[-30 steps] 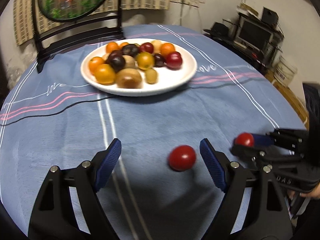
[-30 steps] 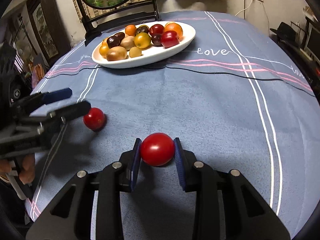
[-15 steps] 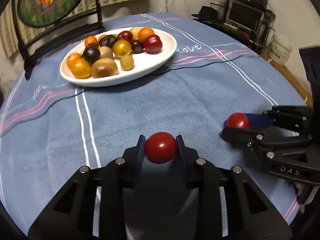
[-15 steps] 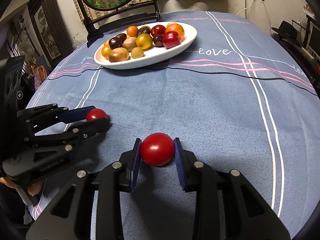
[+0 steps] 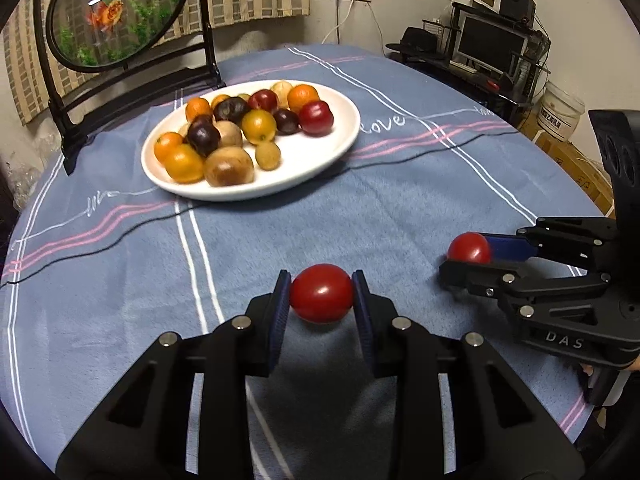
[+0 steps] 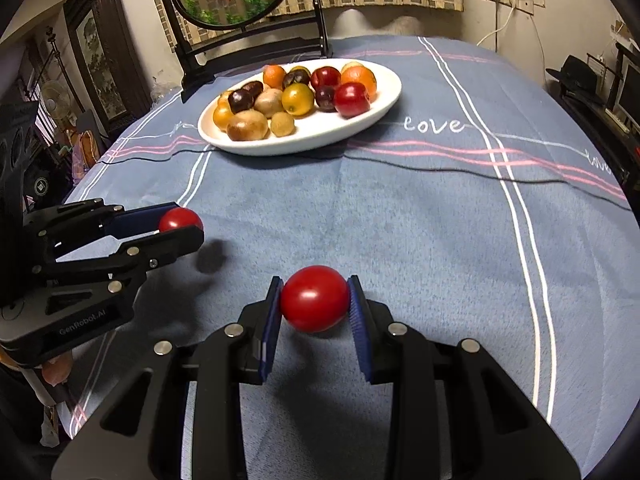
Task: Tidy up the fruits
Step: 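Carry both red tomatoes over the white plate and open both grippers to release them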
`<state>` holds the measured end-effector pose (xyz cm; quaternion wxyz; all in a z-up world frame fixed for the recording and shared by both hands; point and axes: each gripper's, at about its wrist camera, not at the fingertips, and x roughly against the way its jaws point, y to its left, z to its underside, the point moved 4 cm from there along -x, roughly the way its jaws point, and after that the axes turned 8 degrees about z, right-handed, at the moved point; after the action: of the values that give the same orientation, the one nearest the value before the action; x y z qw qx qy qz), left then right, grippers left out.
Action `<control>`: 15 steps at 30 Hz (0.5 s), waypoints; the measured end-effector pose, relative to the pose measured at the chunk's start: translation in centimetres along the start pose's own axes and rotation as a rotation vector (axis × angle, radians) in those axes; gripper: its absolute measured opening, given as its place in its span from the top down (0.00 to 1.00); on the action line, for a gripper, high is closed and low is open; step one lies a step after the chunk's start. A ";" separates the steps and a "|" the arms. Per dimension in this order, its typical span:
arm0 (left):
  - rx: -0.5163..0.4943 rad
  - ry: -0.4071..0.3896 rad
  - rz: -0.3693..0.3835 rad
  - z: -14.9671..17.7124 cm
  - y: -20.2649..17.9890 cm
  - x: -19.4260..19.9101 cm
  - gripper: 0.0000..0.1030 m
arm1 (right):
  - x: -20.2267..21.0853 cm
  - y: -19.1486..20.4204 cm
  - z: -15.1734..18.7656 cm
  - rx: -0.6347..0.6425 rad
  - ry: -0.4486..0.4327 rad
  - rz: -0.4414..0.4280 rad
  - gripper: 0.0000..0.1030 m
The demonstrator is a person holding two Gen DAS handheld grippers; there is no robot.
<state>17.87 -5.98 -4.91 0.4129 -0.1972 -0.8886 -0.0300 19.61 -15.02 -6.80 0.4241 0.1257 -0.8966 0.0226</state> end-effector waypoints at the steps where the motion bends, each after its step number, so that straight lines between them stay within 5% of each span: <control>1: 0.004 -0.003 -0.006 -0.2 0.1 0.2 0.69 | 0.1 0.1 -0.2 0.004 -0.004 0.001 0.68; 15: 0.055 -0.061 -0.036 -5.7 1.7 0.6 0.69 | 1.7 0.1 -7.5 0.032 -0.120 0.010 0.68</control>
<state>22.26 -5.42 -0.92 0.3903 -0.1707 -0.9047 -0.0067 24.25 -14.18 -0.71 0.3672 0.1291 -0.9206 0.0315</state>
